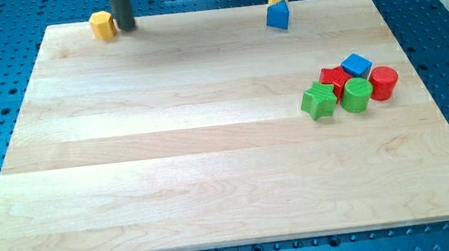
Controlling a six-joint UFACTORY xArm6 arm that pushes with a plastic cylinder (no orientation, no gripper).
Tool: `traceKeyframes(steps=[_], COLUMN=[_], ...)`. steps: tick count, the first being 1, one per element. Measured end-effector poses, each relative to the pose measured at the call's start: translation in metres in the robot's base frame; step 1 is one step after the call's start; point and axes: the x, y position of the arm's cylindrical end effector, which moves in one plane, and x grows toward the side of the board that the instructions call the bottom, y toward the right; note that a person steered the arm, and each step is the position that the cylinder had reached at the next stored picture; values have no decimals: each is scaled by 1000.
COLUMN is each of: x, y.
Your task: Place the green blocks at the left center of the board
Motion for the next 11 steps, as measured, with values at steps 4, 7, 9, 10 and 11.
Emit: traceKeyframes(steps=[4,7,9,10,11], x=[-7,107,113,113,105], y=[211,280,281,281,314])
